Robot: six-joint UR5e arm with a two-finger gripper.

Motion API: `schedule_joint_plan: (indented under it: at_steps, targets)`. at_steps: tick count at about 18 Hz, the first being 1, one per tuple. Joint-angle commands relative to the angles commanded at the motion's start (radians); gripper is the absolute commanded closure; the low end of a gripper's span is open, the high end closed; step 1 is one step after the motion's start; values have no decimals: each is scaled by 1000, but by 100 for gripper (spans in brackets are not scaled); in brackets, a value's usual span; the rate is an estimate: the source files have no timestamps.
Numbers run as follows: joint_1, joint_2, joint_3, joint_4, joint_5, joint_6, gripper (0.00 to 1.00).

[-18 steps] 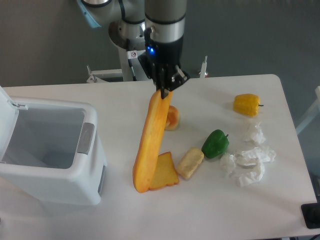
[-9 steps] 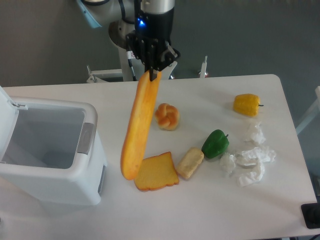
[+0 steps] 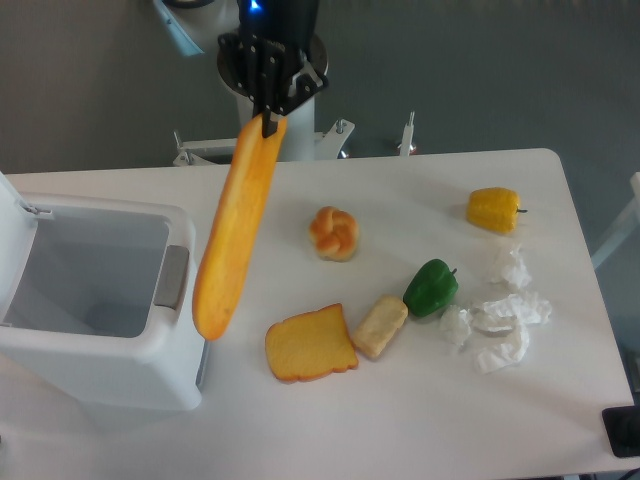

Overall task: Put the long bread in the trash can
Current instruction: 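Lift the baguette and carry it toward the white trash bin, then move the hanging baguette over the bin opening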

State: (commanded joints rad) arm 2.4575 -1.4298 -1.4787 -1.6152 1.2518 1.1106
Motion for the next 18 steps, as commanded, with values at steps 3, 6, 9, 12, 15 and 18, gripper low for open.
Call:
schedule_joint_plan:
  at_steps: [3,6,9,12,15,18]
  targets:
    - [-2,28,-6,-6,-26,0,100]
    - [-6,40,-6,-8,-48,0,100]
    - [-41,38,-8,-8,-49,0,100]
    - [-77,37,-18,-6,-55,0,100]
    - [-87,42,-20,-12,-72,0,100]
    - [-103,40,-21,-37,-75,0,100]
